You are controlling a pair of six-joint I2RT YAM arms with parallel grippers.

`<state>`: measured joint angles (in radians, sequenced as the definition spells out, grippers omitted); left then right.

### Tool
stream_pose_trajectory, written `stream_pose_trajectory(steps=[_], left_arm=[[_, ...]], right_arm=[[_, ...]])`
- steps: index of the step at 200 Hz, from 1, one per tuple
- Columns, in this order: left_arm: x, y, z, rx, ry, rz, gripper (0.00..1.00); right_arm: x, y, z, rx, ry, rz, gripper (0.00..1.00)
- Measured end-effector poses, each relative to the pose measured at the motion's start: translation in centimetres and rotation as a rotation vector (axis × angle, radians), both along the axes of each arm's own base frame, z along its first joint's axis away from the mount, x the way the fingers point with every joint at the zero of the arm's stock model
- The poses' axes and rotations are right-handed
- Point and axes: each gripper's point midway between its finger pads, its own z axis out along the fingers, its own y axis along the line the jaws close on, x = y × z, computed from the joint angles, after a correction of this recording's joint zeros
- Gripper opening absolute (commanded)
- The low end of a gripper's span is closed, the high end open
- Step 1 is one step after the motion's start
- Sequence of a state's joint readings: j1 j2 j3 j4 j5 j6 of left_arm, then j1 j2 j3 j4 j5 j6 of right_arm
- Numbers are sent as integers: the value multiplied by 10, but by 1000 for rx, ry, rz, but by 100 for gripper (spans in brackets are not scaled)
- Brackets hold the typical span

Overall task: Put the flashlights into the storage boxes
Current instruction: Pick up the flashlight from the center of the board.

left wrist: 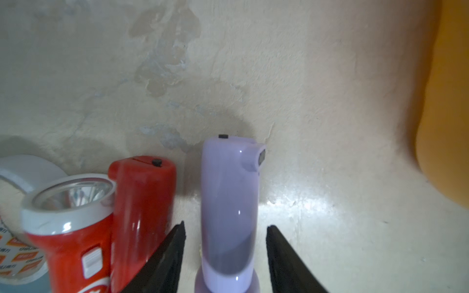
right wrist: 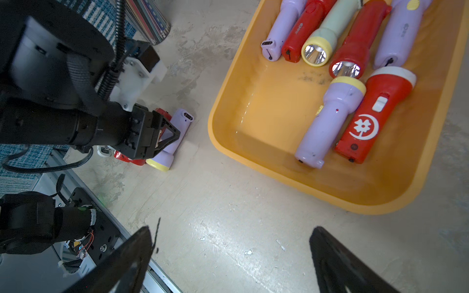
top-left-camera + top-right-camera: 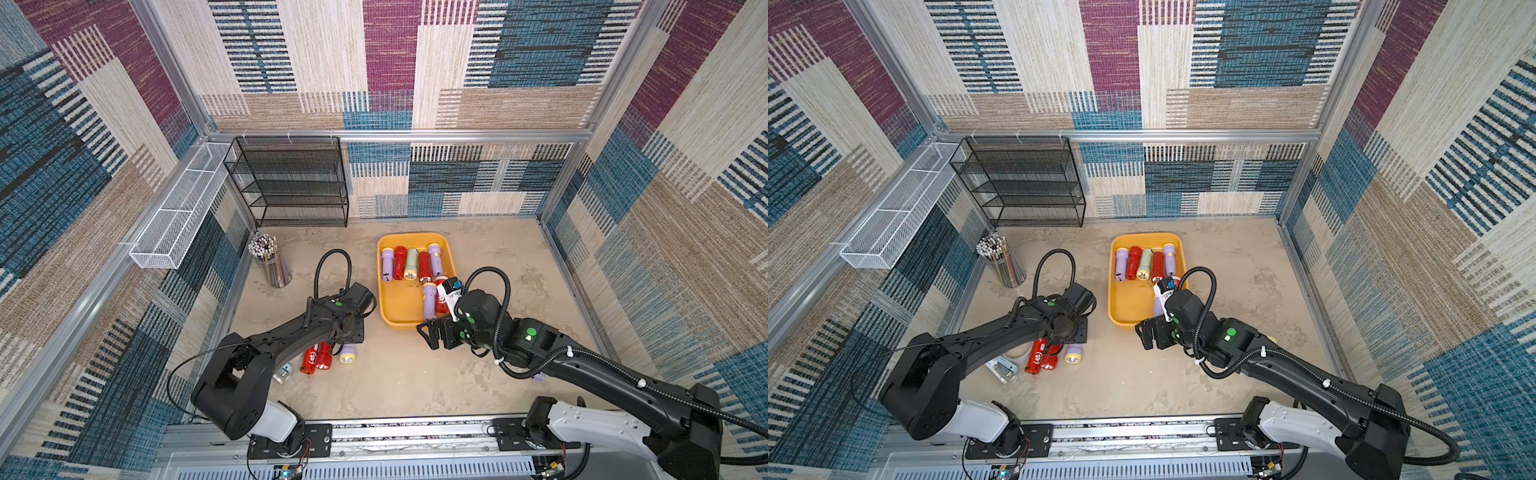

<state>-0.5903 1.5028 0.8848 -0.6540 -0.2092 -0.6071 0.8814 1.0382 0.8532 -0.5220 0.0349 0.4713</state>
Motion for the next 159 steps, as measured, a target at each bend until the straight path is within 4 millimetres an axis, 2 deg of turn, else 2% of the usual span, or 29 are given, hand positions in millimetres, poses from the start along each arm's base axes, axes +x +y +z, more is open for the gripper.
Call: stream_pose_trajectory(steps=[25,55,75,95,121,159], left_arm=[[-1,-1,-14,6,26,1,53],[-4,-3,-25,1,57,5,33],[-2,-5,-25,-5,50,12,26],[-2,-7,-22,-22,50,12,24],[-1,-11,-5,-51,23,8,23],[10,-22,35,-109,-53,-1,23]], right_arm=[[-4,-5,2,18,-3,-7,100],[-7,-9,3,29,-3,-14,100],[-8,-11,2,32,-2,-17,100],[-10,-12,2,31,-3,-18,100],[-11,-14,-1,30,-2,-18,100],[-12,-16,-2,33,-5,-19,100]])
